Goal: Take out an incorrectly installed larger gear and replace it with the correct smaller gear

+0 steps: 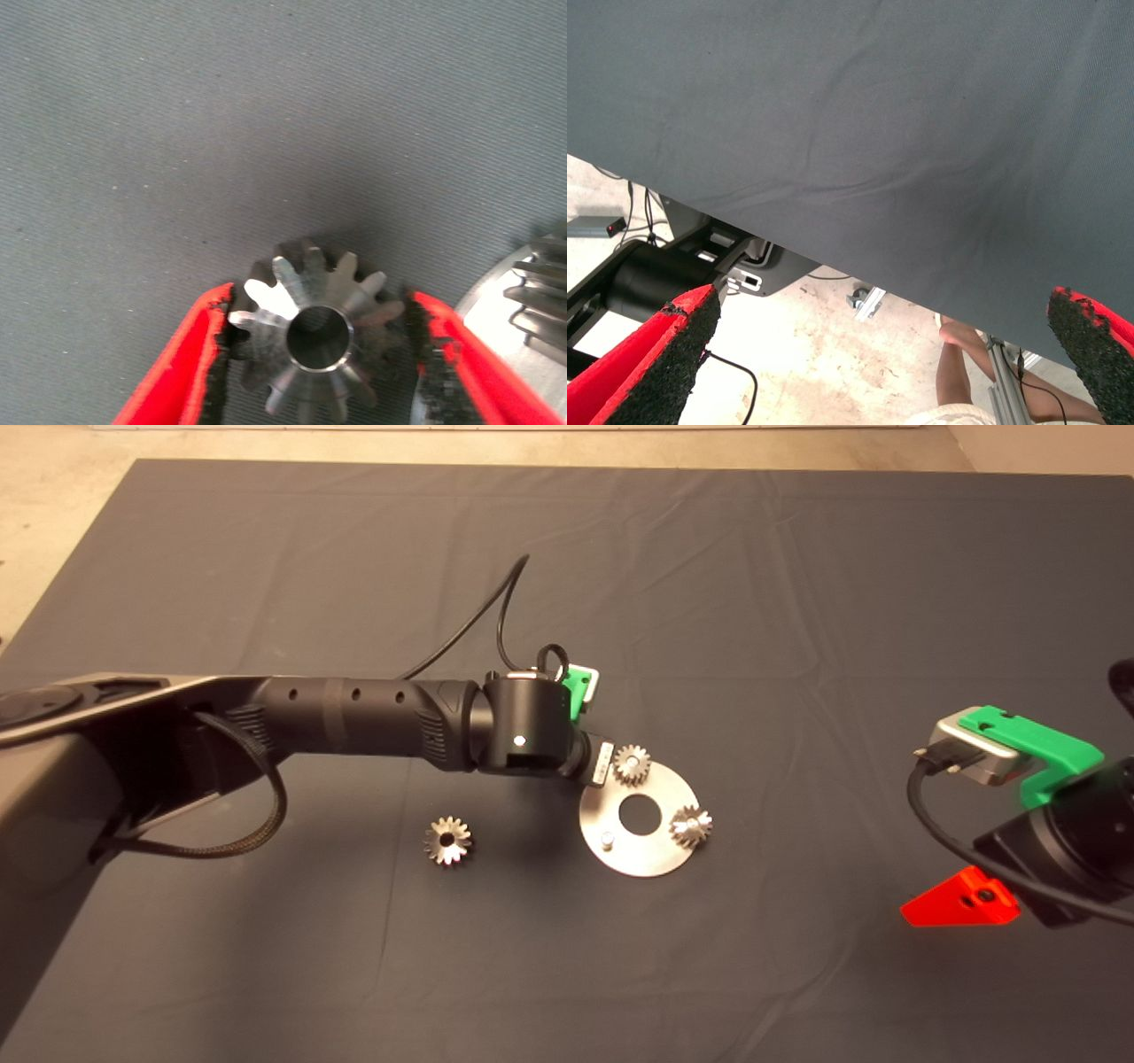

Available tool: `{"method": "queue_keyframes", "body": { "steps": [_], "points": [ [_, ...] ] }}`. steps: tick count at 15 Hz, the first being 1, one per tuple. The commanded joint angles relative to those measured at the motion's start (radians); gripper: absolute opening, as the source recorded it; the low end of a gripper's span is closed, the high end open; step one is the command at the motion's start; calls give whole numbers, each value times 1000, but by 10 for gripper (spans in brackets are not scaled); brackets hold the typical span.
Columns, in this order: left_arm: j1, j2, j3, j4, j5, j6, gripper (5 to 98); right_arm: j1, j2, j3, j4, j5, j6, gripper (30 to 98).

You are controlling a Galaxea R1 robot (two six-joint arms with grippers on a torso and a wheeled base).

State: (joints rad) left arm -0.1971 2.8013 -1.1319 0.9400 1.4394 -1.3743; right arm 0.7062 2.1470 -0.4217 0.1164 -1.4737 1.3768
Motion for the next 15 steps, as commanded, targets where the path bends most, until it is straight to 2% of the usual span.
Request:
{"method": "queue_keyframes", "body": {
  "steps": [1,8,15],
  "points": [
    [-10,-13,0,14,3,3,455,15,1,5,26,1,-1,978],
    [-10,-18,0,13,1,1,399,12,1,4,26,3,-1,979],
    [-12,-16,5,8,1,-5,381,9,1,4,26,2,-1,979]
  ]
}}
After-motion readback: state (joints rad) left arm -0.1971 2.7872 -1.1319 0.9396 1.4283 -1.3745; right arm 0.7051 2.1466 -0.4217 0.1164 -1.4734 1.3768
